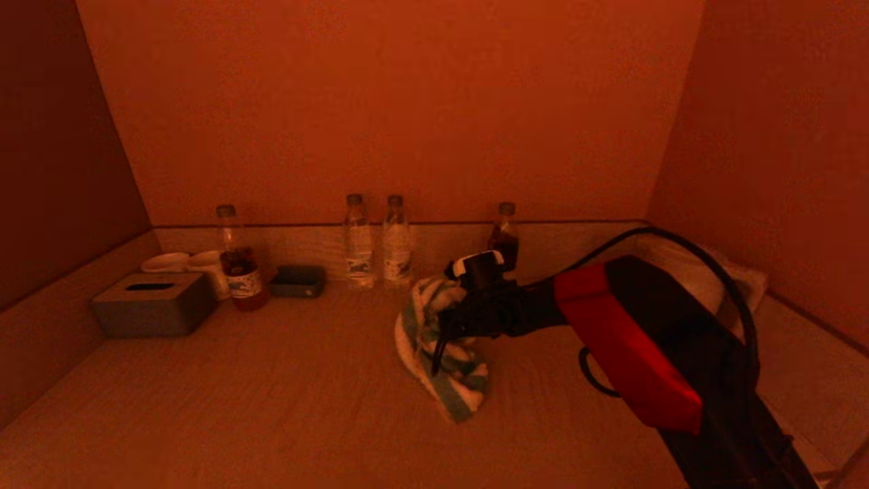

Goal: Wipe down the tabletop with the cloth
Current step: Sweep the stains on the table

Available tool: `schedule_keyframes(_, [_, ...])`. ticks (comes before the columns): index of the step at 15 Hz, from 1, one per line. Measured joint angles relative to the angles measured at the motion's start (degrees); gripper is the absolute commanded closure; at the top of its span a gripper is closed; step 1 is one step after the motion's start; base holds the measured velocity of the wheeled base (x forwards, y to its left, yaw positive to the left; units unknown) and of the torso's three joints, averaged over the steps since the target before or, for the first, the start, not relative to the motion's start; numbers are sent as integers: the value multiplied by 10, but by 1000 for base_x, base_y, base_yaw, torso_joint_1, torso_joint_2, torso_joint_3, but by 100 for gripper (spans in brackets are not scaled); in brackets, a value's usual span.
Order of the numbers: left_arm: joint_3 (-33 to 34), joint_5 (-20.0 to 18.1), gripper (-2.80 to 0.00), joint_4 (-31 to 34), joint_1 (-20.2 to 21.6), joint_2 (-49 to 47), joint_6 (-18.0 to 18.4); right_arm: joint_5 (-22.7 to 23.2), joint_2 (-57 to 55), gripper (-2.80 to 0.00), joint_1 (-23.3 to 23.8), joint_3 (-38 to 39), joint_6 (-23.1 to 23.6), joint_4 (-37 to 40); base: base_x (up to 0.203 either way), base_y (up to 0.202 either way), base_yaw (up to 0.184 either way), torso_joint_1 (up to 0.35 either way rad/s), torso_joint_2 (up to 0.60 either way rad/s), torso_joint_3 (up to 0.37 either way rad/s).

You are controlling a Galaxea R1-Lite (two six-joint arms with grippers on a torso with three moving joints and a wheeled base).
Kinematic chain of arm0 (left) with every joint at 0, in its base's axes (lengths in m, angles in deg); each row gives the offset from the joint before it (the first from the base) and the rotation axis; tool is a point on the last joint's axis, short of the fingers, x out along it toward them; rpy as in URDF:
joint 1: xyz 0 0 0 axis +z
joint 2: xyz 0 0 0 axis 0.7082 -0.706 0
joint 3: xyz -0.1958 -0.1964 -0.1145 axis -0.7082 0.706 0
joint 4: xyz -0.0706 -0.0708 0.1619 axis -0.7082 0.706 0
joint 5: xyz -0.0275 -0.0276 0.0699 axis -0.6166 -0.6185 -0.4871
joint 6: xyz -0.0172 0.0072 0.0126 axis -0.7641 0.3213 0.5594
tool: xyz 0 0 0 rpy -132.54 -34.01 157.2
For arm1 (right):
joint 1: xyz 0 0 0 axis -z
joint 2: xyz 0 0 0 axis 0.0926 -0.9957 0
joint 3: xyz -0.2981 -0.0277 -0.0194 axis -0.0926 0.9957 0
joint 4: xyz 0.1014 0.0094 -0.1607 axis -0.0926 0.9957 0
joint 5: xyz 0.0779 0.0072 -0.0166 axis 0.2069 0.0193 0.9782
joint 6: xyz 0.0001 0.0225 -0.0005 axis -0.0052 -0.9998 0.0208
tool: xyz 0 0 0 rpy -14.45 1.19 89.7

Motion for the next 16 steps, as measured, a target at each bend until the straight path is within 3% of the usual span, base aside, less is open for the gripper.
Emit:
schedule_keyframes(6, [0,0,0,0,0,0,0,-2,-31,0,-32,-38,25,-8,0,0,0,0,0,0])
schedule_keyframes(16, [0,0,0,0,0,0,0,0,1,0,-121,-14,21,2,0,0,0,0,0,0])
